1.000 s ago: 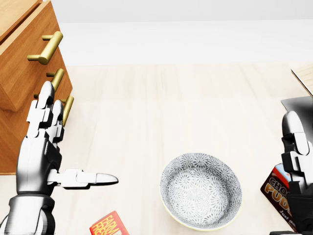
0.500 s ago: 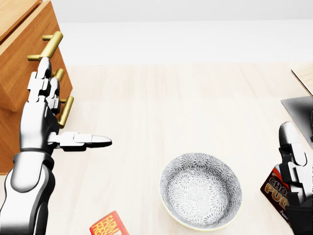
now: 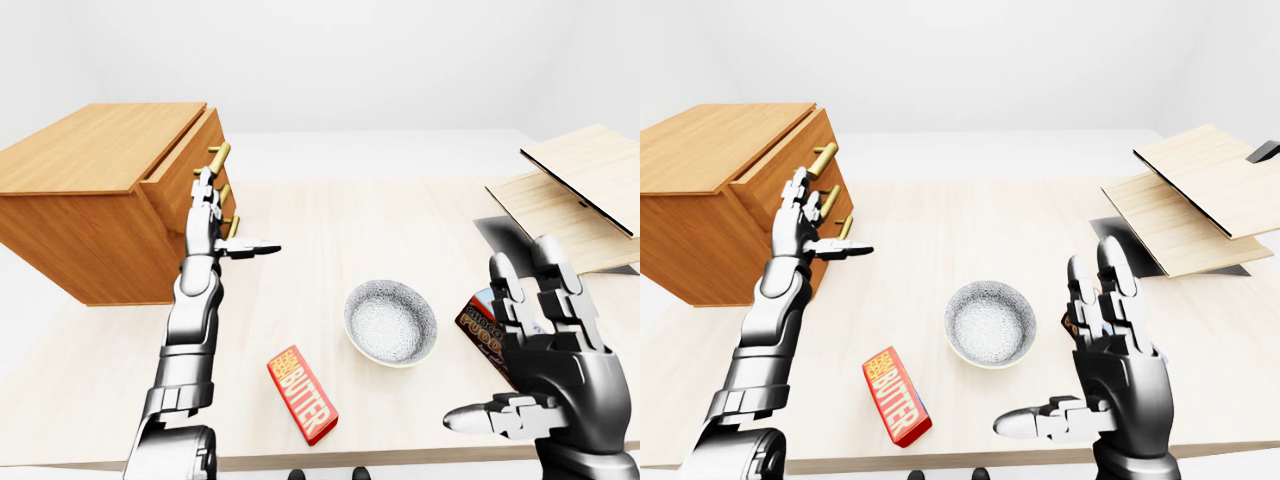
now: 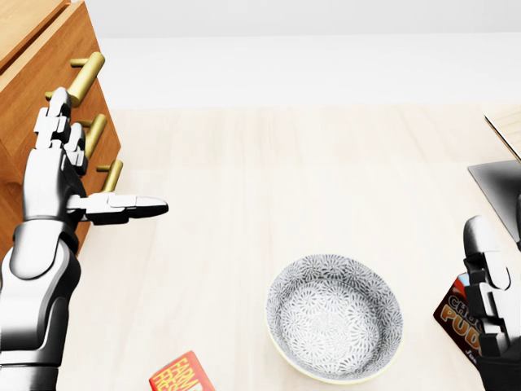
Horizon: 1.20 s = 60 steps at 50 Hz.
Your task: Close the top drawer of the cabinet and put the bowl on top of it.
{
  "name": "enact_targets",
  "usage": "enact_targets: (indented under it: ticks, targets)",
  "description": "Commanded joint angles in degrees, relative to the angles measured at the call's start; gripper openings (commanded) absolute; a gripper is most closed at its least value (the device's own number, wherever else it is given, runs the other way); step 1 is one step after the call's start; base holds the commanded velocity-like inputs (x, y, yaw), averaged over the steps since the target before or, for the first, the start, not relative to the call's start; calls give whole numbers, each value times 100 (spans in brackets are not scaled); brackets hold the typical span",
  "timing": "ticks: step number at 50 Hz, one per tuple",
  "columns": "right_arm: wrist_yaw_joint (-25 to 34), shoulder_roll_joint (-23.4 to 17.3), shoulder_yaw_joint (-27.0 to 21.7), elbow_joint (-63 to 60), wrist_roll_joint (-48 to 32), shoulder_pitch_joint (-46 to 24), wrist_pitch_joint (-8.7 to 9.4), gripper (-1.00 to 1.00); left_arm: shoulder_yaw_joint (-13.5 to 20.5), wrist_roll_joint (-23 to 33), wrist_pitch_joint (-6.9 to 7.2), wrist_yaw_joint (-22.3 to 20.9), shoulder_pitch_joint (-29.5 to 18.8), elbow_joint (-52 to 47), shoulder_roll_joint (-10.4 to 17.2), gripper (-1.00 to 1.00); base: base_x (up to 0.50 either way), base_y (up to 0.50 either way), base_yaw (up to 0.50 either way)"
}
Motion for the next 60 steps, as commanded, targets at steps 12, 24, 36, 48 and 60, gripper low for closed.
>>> enact_targets:
  ticks: [12, 24, 36, 48, 60]
  targets:
    - [93, 73, 74, 52, 10, 191, -202, 100, 95, -217, 0, 115, -607, 983, 288, 100, 0, 0, 0]
    - [95, 78, 159, 112, -29, 273, -344, 100, 132, -315, 0, 157, -728, 1216, 360, 100, 0, 0, 0]
    - [27, 16, 222, 113, -14, 319, -392, 100, 177, -455, 0, 148, -1094, 2072, 513, 100, 0, 0, 0]
    - [104, 57, 212, 139, 30, 431, -501, 100, 155, -527, 0, 175, -1415, 2786, 618, 100, 0, 0, 0]
    - [57, 14, 375, 233, -33, 548, -700, 100, 222, -633, 0, 204, -1450, 2650, 739, 100, 1, 0, 0]
